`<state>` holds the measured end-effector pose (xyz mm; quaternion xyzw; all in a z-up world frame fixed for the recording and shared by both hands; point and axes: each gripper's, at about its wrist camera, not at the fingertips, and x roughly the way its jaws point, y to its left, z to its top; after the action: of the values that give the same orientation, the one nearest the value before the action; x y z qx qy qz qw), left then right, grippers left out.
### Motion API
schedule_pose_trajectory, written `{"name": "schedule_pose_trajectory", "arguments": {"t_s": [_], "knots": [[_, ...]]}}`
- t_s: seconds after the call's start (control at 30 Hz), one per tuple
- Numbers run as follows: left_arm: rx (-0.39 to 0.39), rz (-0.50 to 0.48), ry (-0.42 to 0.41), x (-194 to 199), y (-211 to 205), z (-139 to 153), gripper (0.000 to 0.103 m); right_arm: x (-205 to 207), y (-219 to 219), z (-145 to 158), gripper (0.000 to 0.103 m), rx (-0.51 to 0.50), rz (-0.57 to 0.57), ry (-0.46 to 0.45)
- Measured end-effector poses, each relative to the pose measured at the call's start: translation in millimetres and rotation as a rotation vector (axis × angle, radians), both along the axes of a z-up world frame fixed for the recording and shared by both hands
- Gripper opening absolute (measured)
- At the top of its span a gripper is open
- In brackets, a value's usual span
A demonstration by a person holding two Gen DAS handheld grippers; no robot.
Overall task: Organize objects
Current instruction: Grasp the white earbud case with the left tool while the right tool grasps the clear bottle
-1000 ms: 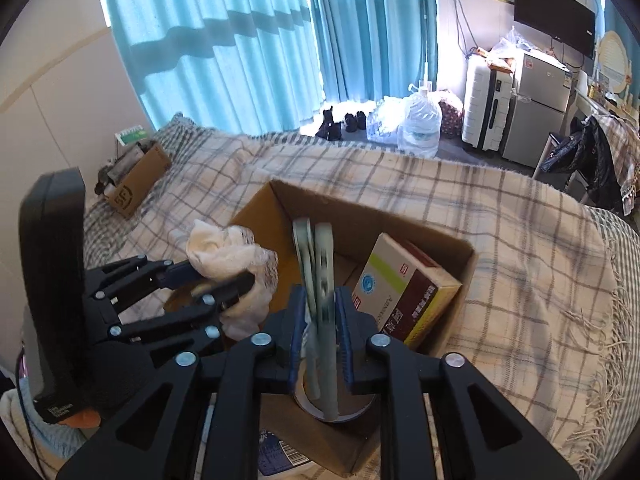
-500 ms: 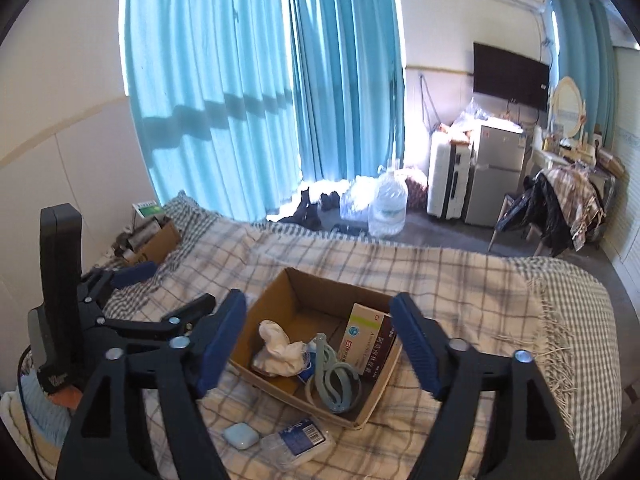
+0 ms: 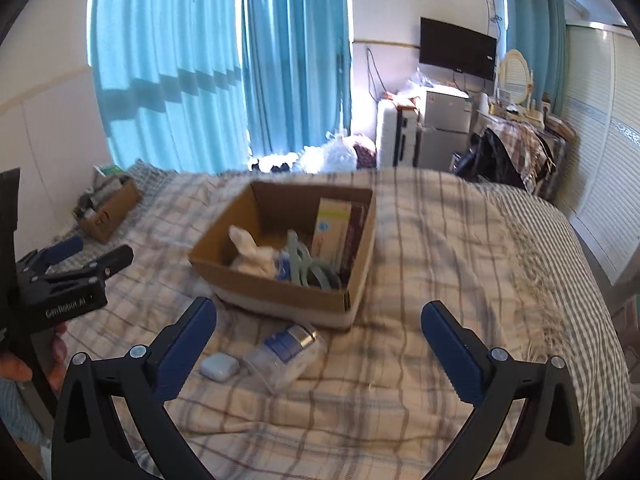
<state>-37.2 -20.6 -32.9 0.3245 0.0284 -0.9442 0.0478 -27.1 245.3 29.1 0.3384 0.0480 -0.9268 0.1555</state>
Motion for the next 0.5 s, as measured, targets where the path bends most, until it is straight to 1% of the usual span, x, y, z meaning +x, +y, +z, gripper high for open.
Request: {"name": "schedule_pose_trajectory", "arguments": {"t_s": [0.1, 0.17, 0.23, 0.3, 0.37, 0.4, 0.5], "knots": [[0.038, -0.019, -0.074, -4, 4, -52, 0.103, -14, -6, -23, 0.103, 0.029, -0.01, -0.051], [0.027, -0.042, -0.129, -9, 11, -79, 0.103, -24, -4, -39, 0.103, 0.031, -0.028, -0.09], [0.0, -0.072, -0.146, -11, 19, -102, 0.103, -34, -1, -55, 0.103, 0.033, -0.057, -0.135], [-0.005, -0.101, -0.204, -17, 26, -121, 0.102, -43, 0, -68, 0.103, 0.035, -0.075, -0.173], [0.006, -0.136, -0.259, -21, 34, -142, 0.096, -47, -1, -76, 0.103, 0.05, -0.091, -0.197], [0.016, -0.154, -0.277, -22, 36, -148, 0.095, -49, -1, -80, 0.103, 0.056, -0.093, -0.207], [0.02, -0.196, -0.303, -25, 45, -154, 0.085, -51, -6, -84, 0.103, 0.075, -0.086, -0.211]]}}
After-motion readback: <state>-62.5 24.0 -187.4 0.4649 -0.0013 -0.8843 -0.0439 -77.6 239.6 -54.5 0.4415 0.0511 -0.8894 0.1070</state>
